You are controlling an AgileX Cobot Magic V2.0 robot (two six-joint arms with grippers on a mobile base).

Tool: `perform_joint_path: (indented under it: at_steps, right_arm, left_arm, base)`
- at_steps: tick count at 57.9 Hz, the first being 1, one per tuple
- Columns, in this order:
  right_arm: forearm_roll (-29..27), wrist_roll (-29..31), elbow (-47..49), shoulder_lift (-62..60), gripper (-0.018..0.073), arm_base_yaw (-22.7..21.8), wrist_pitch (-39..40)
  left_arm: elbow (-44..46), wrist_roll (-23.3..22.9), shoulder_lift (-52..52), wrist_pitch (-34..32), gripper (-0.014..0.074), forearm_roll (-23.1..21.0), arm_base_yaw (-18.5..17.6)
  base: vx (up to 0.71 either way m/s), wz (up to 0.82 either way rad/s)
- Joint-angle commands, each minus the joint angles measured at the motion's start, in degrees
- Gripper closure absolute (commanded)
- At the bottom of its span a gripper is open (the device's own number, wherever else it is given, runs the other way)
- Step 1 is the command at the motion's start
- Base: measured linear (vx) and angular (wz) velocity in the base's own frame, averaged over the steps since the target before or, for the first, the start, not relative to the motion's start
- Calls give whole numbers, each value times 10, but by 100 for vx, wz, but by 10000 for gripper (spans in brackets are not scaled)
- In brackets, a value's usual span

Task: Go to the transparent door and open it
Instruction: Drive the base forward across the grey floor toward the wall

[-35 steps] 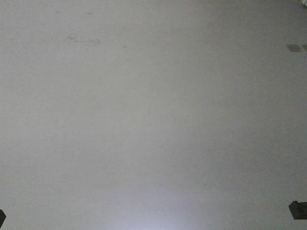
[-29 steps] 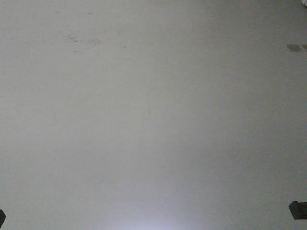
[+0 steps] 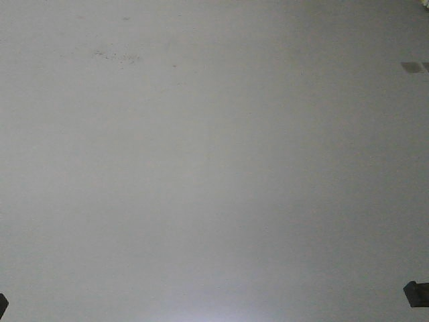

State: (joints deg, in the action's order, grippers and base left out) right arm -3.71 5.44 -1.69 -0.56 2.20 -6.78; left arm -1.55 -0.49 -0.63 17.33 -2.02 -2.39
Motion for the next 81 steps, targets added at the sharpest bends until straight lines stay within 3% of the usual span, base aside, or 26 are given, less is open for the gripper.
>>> perform_joint_path:
  at_steps: [1,35,81]
  right_arm:
    - [2,1,-8,-8,559,-1,48]
    - [2,1,-8,-8,559,-1,48]
    - [2,1,-8,-8,559,-1,48]
  left_arm:
    - [-17,-1,-8,-44,592,-5,0]
    - [-17,-1,-8,-44,592,-5,0]
    - [-17,-1,-8,-44,592,-5,-2]
  base:
    - [0,1]
    - [10,4]
    - [33,16]
